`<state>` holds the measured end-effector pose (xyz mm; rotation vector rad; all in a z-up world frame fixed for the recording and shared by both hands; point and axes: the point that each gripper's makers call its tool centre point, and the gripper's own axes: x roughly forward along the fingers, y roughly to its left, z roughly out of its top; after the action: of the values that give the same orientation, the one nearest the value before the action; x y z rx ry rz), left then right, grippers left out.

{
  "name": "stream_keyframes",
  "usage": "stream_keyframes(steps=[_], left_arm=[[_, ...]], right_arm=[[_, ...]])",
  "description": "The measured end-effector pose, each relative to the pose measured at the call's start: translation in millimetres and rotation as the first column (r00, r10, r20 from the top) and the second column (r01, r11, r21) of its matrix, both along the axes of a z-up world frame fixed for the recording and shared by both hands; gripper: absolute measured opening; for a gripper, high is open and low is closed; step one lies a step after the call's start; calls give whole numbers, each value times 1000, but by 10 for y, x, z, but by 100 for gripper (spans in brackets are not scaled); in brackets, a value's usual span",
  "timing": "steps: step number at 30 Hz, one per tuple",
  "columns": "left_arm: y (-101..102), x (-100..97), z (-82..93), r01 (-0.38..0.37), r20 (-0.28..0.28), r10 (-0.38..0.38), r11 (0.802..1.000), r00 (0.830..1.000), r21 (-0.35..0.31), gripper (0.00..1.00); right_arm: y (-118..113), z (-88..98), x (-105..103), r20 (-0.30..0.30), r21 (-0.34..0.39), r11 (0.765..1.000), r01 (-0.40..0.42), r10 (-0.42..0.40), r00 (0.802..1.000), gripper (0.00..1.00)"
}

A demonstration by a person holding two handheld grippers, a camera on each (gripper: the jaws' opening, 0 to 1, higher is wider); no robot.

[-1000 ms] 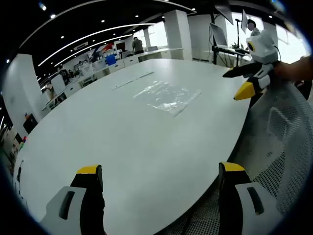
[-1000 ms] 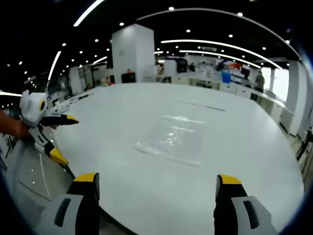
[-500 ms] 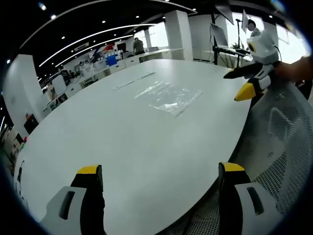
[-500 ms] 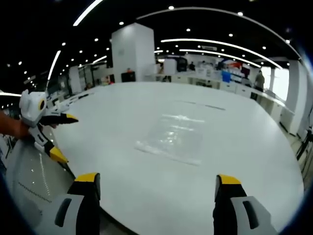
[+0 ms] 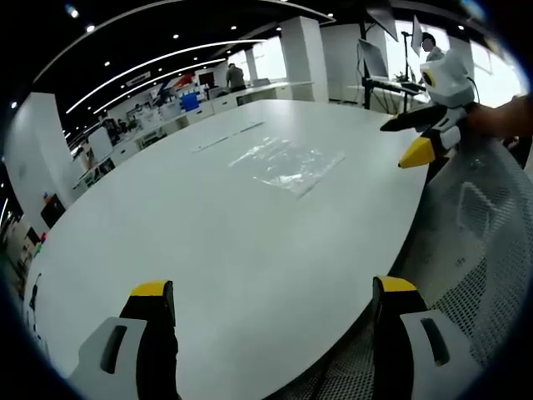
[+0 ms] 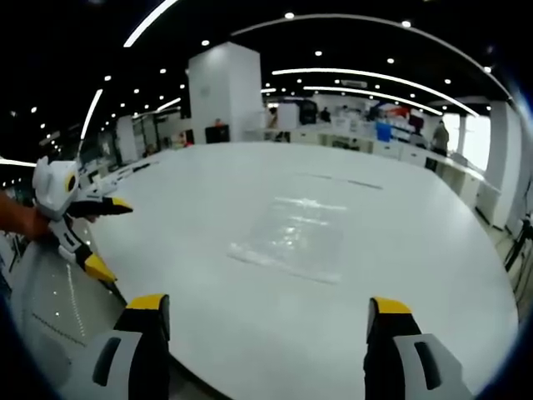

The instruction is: Open the resealable bag by pulling the two sides of the seal apart until the entire bag opening is separated and visibly accessible.

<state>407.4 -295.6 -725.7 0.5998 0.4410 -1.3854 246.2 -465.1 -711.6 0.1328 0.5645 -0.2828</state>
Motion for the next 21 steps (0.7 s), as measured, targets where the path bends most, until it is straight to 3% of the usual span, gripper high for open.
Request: stream_keyframes(steps=[21], left_arm=[[-6,-23,19,4,-16,-4,1000,1000,-10,99]], right_arm=[[-17,24,-9,4,-8,1000,10,-10,1000,99]])
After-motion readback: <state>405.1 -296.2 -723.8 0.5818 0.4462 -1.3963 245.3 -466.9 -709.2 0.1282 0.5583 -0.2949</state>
